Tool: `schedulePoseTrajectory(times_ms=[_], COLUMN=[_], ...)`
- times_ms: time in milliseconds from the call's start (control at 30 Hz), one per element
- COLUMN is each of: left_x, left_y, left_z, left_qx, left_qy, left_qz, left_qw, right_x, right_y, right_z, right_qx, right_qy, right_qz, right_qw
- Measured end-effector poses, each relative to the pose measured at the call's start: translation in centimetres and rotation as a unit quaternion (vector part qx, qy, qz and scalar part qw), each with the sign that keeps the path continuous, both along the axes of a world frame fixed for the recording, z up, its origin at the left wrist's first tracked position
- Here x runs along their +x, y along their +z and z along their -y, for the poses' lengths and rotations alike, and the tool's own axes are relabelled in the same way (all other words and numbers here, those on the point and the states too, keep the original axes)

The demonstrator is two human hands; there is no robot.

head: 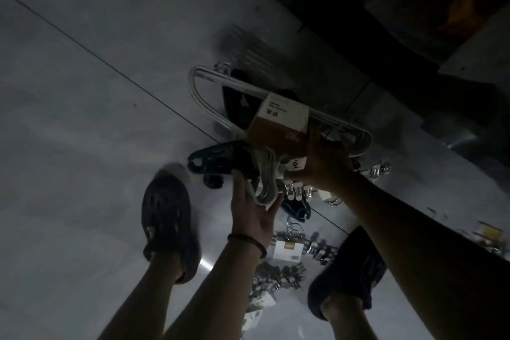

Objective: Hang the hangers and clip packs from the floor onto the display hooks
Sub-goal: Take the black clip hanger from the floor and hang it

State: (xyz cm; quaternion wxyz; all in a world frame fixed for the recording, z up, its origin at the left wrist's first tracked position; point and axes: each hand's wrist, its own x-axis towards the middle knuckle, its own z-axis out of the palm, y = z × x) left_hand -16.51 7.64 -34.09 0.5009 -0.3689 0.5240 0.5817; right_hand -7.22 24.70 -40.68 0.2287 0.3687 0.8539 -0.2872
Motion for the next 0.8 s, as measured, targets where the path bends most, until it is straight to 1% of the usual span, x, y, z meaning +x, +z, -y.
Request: schedulePoseTrajectory(times_ms=[67, 100, 167, 233, 300, 367, 400, 467, 500, 567, 633, 700, 767, 800], left_x=[-0.1, -0.1, 0.0, -0.2, -1.3, -2.7, -3.4, -4.0, -3.9, -3.4, -3.1, -3.2, -3.7, -4.1], left_y=[-0.4, -0.7, -0.7, -1.0, -2.1, -3.4, -3.7, -4.2, -4.6, -4.8, -4.6, -4.4, -4.7, -4.7], left_z=[-0.7, -1.0, -1.2, -1.2, -1.0, -0.4, -0.2, 0.2, 0.3, -0.6, -2.0, -3.1, -3.1, -3.0], left_qx=[0.026, 0.041, 0.051, 0.043, 0.031, 0.032, 0.04, 0.071, 0.077, 0.074, 0.059, 0.028, -0.015, -0.042], left_qy=[0.039, 0.063, 0.1, 0.11, 0.089, 0.048, 0.04, 0.027, 0.003, -0.09, -0.136, -0.124, -0.093, -0.105], left_qz=[0.013, 0.017, 0.019, 0.021, 0.012, -0.004, -0.007, -0.01, -0.021, -0.053, -0.079, -0.072, -0.054, -0.068], left_qw=[0.999, 0.997, 0.993, 0.993, 0.995, 0.998, 0.998, 0.997, 0.997, 0.992, 0.986, 0.989, 0.994, 0.991], right_x=[0.1, 0.1, 0.1, 0.1, 0.3, 0.4, 0.2, -0.2, -0.4, -1.4, -2.9, -3.9, -4.6, -4.9], right_y=[-0.3, -0.5, -0.6, -0.3, -0.2, 0.0, 0.2, 0.4, 0.4, 1.3, 2.8, 4.5, 6.3, 7.1], right_z=[-0.8, -1.0, -0.8, -0.4, 0.3, 1.0, 1.3, 1.7, 2.0, 2.5, 3.1, 3.5, 3.3, 3.2], right_qx=[-0.05, -0.067, -0.083, -0.087, -0.1, -0.107, -0.101, -0.091, -0.087, -0.064, -0.013, 0.03, 0.045, 0.052], right_qy=[0.014, 0.005, -0.03, -0.048, -0.038, -0.051, -0.064, -0.077, -0.078, -0.084, -0.077, -0.073, -0.099, -0.111], right_qz=[0.03, 0.028, 0.003, -0.042, -0.096, -0.14, -0.142, -0.123, -0.124, -0.116, -0.076, -0.054, -0.049, -0.047], right_qw=[0.998, 0.997, 0.996, 0.994, 0.99, 0.983, 0.983, 0.985, 0.985, 0.988, 0.994, 0.995, 0.993, 0.991])
